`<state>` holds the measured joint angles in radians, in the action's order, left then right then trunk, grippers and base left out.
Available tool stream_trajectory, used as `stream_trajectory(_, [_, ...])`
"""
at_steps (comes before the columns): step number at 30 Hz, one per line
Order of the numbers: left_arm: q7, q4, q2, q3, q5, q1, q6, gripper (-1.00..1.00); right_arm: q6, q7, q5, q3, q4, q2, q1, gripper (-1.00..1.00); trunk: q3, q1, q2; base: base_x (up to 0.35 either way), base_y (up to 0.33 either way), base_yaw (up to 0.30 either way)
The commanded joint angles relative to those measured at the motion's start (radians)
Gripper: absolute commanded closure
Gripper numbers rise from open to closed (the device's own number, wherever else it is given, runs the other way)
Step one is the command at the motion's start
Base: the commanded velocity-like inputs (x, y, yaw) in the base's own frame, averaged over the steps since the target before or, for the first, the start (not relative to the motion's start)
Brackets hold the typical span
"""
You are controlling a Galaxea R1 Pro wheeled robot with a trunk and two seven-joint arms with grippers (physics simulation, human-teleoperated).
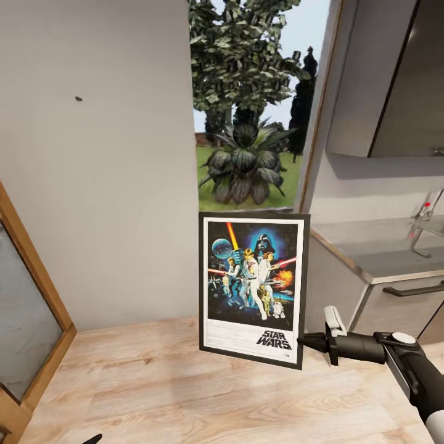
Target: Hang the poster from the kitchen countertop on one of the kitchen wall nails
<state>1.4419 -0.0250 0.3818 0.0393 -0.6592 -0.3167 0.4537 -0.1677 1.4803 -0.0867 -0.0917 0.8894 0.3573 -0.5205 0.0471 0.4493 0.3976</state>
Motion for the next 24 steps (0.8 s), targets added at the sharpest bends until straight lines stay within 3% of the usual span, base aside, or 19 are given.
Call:
stream_trajectory(1, [0.002, 0.0, 0.0, 0.005, -0.005, -0.001, 0.007, -1.0, -0.013, 0.005, -0.002, 0.0, 0.0, 0.0, -0.001, 1.0, 0.002, 0.001, 0.002, 0.0, 0.346, 0.0])
stream_trajectory(13, [0.002, 0.0, 0.002, 0.004, -0.005, -0.001, 0.007, -1.0, -0.013, 0.005, -0.002, 0.0, -0.001, 0.0, -0.001, 1.0, 0.002, 0.001, 0.002, 0.008, 0.346, 0.0])
stream_trajectory(24, [0.002, 0.0, 0.002, 0.004, -0.005, -0.001, 0.006, -1.0, -0.013, 0.005, -0.002, 0.0, -0.001, 0.0, -0.001, 1.0, 0.002, 0.001, 0.002, 0.13, 0.345, 0.0])
